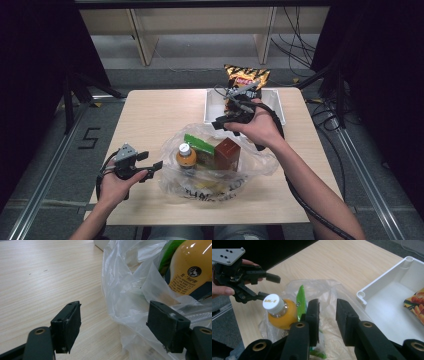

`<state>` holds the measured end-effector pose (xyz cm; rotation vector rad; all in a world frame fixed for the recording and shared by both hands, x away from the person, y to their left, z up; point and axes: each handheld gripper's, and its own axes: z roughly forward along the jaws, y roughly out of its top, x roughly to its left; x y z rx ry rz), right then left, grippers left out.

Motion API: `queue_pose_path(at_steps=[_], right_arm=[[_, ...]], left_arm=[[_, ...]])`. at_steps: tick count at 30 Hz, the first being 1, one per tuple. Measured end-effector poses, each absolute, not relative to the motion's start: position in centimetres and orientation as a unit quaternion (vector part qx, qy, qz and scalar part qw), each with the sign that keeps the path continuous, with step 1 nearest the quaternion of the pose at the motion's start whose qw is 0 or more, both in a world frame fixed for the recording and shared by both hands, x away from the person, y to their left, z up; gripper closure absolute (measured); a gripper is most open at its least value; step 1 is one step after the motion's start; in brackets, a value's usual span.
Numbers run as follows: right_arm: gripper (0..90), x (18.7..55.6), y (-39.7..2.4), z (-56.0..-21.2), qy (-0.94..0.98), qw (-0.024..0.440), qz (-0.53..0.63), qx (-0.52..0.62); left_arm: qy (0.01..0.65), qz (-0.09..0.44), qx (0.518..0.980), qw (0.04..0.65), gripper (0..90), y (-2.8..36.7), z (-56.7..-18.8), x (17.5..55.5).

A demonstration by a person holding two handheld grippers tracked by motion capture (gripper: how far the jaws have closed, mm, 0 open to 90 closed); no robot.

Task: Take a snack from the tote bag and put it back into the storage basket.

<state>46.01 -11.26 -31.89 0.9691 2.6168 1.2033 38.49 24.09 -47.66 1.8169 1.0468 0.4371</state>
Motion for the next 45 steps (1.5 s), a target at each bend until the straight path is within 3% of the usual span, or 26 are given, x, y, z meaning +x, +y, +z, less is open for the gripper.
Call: queue_pose_path(at_steps=[23,45], right_arm=[[73.5,46.6,-8.7,-32.9,0.897,-0.006,0.317,0.309],[74.6,46.6,-7.2,-34.5,0.914,-0.026,0.278,0.296]], left_arm=[[0.43,0.178,0.745,0.478,26.3,24.2,-47.7,38.4],[0.436,0.176,0.741,0.479,26.3,24.2,-47.8,38.4]])
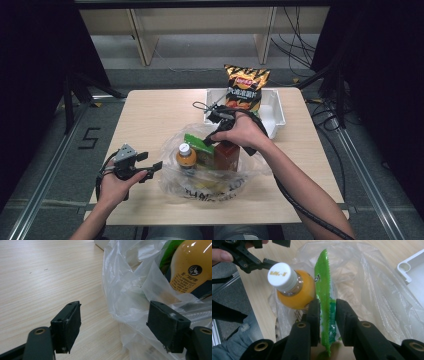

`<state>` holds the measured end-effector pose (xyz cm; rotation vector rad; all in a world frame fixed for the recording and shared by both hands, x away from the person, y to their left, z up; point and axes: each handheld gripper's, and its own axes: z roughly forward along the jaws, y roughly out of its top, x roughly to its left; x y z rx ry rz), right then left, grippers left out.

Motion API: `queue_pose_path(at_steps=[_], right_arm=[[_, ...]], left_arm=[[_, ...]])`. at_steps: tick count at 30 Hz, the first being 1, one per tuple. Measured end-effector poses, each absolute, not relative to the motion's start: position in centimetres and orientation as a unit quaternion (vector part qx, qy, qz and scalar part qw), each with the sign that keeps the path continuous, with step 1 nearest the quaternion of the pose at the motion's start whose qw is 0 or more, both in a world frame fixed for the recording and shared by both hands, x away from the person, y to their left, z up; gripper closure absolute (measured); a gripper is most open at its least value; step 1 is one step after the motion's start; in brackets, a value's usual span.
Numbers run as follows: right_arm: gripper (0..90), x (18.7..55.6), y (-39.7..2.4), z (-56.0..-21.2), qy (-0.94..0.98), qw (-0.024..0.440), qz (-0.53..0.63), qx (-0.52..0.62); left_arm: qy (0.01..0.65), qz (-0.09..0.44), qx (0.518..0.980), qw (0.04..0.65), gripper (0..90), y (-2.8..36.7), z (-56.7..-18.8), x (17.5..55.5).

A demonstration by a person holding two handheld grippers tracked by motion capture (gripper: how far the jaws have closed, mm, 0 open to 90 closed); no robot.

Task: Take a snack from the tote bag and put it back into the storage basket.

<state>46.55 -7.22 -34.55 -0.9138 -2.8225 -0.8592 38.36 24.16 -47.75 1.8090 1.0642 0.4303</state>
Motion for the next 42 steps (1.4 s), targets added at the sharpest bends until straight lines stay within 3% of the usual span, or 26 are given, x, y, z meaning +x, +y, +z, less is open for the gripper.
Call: queue_pose_path(at_steps=[16,30,42], right_arm=[[77.9,47.0,-6.5,-34.6,-0.925,0.024,-0.243,-0.29],[89.9,47.4,-6.2,-34.6,-0.938,0.026,-0.213,-0.271],[90.0,47.1,-6.5,-34.3,-0.939,0.02,-0.221,-0.261]], left_arm=[[0.431,0.177,0.744,0.479,26.3,24.1,-47.8,38.4],[0.434,0.173,0.744,0.478,26.4,24.1,-47.9,38.5],[0.434,0.175,0.742,0.48,26.4,24.1,-47.9,38.4]])
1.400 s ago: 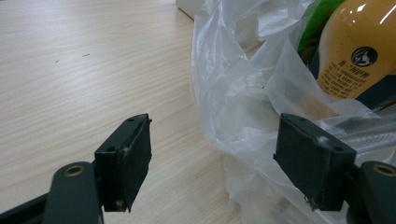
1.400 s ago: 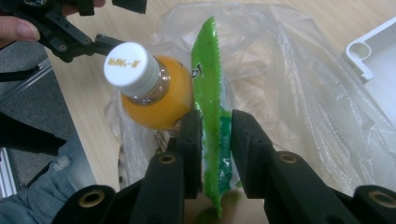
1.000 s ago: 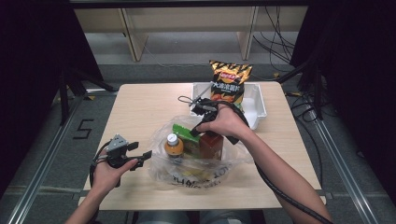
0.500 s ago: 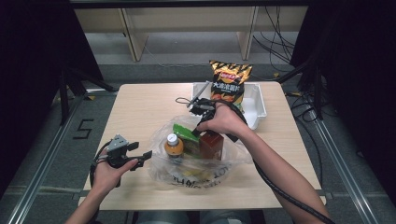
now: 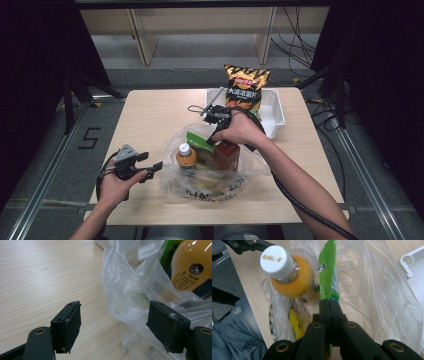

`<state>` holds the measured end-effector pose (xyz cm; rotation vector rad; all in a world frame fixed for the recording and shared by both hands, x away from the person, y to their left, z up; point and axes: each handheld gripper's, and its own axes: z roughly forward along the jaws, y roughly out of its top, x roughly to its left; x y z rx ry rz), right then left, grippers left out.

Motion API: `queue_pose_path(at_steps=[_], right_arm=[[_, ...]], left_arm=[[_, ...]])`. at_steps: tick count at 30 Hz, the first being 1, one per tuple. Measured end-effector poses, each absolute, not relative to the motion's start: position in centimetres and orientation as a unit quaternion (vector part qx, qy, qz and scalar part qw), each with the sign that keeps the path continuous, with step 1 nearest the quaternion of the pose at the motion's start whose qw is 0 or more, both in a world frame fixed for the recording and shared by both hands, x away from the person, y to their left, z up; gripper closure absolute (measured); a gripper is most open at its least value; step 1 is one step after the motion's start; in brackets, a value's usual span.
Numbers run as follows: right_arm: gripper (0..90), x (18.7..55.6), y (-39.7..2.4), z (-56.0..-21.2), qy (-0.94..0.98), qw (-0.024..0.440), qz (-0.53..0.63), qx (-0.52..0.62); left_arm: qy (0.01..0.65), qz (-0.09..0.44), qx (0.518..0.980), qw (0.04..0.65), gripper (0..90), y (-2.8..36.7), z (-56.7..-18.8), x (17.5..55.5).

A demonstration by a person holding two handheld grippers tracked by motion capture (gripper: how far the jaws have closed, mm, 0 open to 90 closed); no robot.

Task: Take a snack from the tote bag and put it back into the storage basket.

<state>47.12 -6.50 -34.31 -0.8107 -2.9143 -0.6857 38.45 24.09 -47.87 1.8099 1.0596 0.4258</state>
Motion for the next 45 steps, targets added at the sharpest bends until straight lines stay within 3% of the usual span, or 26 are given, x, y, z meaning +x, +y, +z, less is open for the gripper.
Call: queue_pose_path(at_steps=[45], right_arm=[[90.0,46.7,-11.0,-31.2,-0.875,-0.037,-0.383,-0.293]], left_arm=[[0.431,0.177,0.745,0.477,26.4,24.1,-47.8,38.4]])
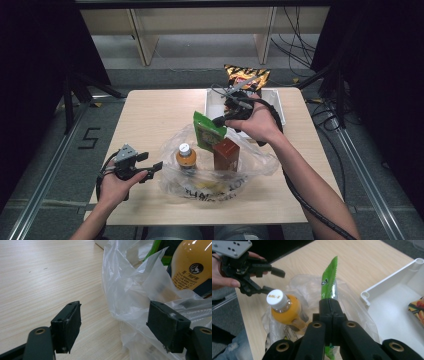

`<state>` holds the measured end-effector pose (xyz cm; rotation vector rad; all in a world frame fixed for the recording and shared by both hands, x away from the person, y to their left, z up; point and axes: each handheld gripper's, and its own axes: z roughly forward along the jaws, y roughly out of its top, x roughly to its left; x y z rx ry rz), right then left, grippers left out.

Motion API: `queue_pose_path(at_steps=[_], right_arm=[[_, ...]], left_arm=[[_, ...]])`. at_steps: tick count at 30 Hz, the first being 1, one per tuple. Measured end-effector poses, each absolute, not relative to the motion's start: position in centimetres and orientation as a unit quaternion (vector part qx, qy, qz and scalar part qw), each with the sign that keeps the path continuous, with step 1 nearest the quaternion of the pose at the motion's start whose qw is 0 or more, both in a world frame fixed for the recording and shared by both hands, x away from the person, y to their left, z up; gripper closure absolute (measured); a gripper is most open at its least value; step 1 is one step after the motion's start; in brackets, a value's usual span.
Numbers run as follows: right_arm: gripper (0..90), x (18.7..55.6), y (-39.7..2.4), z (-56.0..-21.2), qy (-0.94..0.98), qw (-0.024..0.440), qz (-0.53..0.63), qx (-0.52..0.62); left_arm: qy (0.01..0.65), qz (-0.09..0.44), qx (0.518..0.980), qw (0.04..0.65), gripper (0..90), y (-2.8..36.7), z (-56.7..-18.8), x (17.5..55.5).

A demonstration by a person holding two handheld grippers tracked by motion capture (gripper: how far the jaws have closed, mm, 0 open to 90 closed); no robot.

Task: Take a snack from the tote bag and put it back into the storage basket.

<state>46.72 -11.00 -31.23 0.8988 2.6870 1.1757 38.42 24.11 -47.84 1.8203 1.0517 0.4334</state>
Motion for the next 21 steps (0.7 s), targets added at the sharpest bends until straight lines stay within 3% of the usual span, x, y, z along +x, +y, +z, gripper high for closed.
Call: queue_pose_path(at_steps=[21], right_arm=[[90.0,46.0,-12.9,-31.4,0.816,0.087,0.496,0.284]], left_arm=[[0.433,0.175,0.744,0.478,26.4,24.1,-47.9,38.4]])
